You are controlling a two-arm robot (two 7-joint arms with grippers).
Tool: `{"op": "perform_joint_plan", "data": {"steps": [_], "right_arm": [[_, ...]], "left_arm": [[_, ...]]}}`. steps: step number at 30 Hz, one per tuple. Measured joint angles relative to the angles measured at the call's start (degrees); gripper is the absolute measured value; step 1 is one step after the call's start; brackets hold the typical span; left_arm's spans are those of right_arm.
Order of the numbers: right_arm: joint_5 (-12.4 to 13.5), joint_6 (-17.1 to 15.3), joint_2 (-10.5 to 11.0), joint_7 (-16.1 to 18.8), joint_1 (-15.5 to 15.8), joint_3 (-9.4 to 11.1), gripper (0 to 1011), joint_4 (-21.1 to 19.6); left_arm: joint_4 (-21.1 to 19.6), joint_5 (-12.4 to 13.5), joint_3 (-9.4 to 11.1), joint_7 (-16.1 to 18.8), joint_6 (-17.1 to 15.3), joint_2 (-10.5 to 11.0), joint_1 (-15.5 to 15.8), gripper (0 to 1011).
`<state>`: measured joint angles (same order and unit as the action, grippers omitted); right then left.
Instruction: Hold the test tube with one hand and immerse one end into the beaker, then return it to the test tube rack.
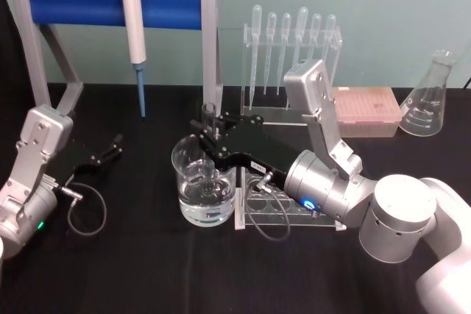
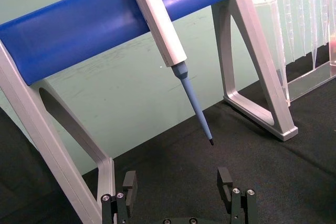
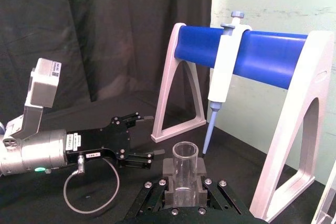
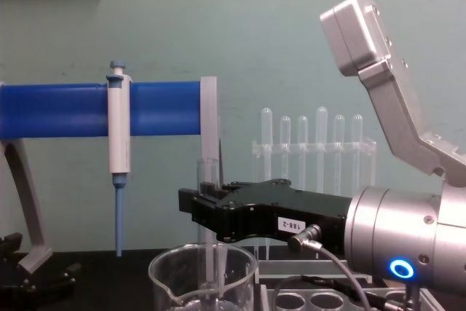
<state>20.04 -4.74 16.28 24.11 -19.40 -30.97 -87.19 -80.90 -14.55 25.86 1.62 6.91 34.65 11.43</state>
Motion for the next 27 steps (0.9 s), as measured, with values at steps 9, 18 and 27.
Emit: {"op": "perform_joint_plan", "data": {"steps": [9,18,27], "right_arm": [[0.0,0.0,0.0,0.0,0.0,0.0,225,0.0],[0.0,0.0,0.0,0.0,0.0,0.0,225,0.0],[0.0,0.0,0.0,0.0,0.0,0.0,224,0.0]], "left_arm": [[0.0,0.0,0.0,0.0,0.0,0.0,0.0,1000],[0.0,0.0,0.0,0.0,0.0,0.0,0.0,1000],[0.0,0.0,0.0,0.0,0.0,0.0,0.0,1000]]}}
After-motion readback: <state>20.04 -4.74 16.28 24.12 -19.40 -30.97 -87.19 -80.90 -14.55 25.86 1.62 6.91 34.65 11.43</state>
